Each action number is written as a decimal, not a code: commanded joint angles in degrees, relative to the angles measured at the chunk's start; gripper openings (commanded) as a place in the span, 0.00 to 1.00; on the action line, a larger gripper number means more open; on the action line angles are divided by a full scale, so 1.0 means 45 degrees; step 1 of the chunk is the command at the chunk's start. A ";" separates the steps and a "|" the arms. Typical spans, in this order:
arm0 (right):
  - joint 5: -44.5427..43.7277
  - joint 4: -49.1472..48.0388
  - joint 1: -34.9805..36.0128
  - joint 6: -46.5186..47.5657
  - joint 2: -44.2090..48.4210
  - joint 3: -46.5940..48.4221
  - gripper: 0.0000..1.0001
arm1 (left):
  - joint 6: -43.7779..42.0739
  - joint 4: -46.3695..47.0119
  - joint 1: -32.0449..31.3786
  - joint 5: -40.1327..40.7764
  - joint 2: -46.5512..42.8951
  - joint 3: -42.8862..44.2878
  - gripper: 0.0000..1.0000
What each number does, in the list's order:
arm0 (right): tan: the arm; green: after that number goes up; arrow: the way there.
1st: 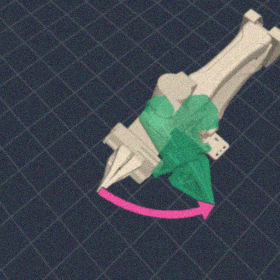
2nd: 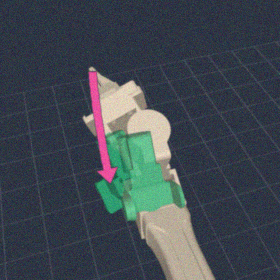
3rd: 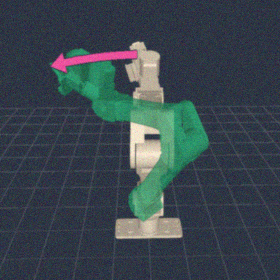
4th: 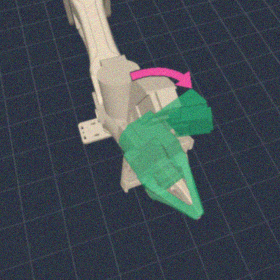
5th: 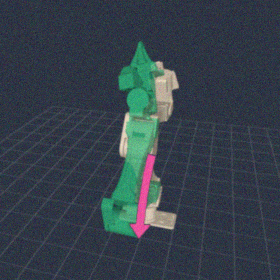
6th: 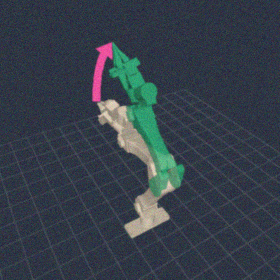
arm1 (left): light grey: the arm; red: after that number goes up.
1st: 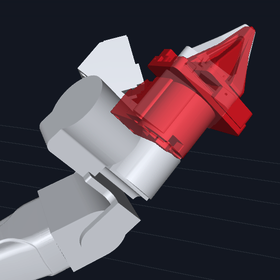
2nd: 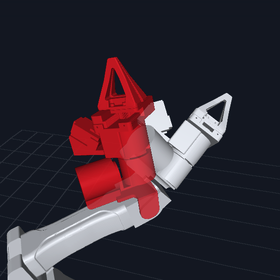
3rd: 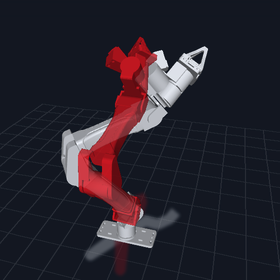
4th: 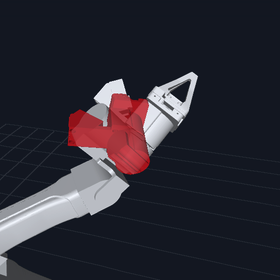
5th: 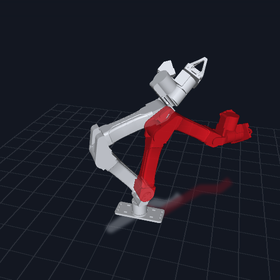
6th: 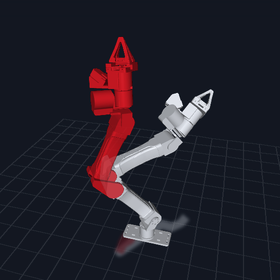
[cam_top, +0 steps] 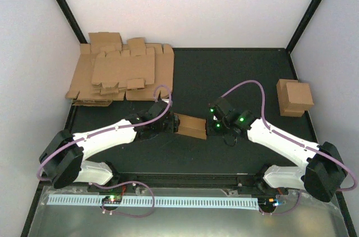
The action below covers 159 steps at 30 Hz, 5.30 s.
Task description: Fold the paper box
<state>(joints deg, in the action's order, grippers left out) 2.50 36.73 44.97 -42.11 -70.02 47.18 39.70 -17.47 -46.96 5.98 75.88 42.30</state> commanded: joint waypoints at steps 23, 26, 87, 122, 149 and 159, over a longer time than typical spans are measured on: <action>-0.1270 0.0938 0.0587 0.0257 0.0230 0.0091 0.09 | 0.0025 -0.1108 -0.0151 -0.0020 0.0381 0.0111 0.70; -0.1299 0.0901 0.0588 0.0365 0.0538 0.0197 0.22 | 0.0027 -0.1083 -0.0153 -0.0030 0.0383 0.0085 0.70; -0.2318 0.2756 0.0855 0.0606 -0.0682 0.1418 0.02 | 0.0059 -0.1166 -0.0214 -0.0015 0.0493 0.0216 0.70; -0.2039 0.0877 0.1119 -0.0330 -0.0448 0.0836 0.29 | 0.0578 -0.0951 -0.0249 -0.0613 0.0012 0.0067 0.70; -0.2762 -0.0749 0.0731 0.1826 -0.0537 0.0883 0.24 | 0.3637 0.0451 -0.0529 -0.0889 -0.2026 -0.1159 0.75; -0.2275 -0.1655 0.0231 0.2763 0.0768 -0.0048 0.46 | 0.1955 -0.1691 -0.0475 -0.0410 -0.3258 -0.0550 0.98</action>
<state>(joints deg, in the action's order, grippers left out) -8.34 31.88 46.72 -31.97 -69.01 47.83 52.45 -19.29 -48.88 2.57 64.58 36.58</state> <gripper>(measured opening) 0.417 0.955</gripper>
